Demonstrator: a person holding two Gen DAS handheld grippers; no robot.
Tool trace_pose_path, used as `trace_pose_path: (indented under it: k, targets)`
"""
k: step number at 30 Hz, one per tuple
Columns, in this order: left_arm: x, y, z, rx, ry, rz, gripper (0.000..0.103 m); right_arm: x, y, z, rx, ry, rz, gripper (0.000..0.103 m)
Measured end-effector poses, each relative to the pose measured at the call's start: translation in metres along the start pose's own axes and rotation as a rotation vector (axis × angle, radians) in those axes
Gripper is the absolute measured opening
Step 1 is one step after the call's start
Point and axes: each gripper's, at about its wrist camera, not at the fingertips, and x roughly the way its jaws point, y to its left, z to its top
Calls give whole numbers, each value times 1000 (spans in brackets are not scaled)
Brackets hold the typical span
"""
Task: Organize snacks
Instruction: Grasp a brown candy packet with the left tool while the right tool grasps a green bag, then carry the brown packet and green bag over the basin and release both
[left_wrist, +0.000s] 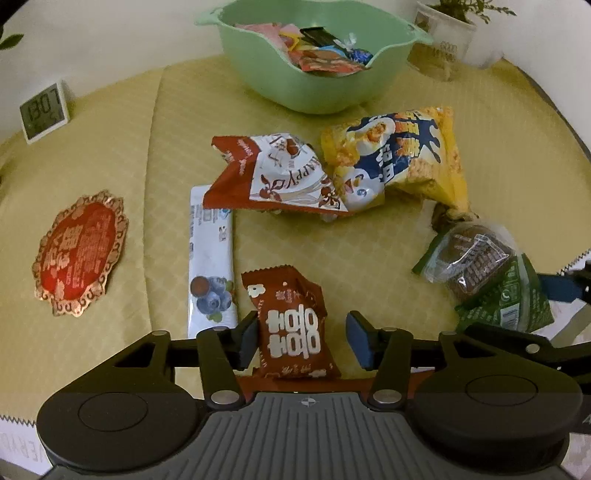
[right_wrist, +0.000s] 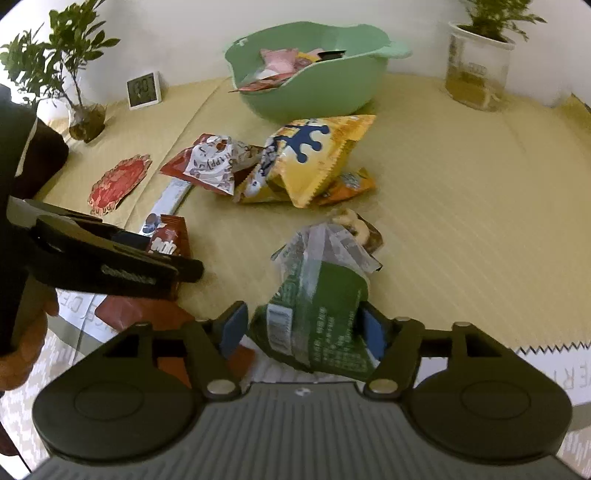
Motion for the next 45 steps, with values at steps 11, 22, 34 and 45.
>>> trace_pose_path:
  k: [11, 22, 34, 45]
  targets:
    - [3, 2, 5, 49, -25, 40, 103, 23, 7, 10, -41, 37, -43, 75]
    - [-32, 21, 7, 36, -113, 10, 102, 1, -12, 1, -42, -7, -16, 59]
    - [-85, 29, 75, 95, -273, 15, 102, -45, -36, 42, -50, -133, 16, 58]
    - [-80, 10, 163, 129, -363, 13, 103, -28, -29, 150, -56, -276, 27, 59]
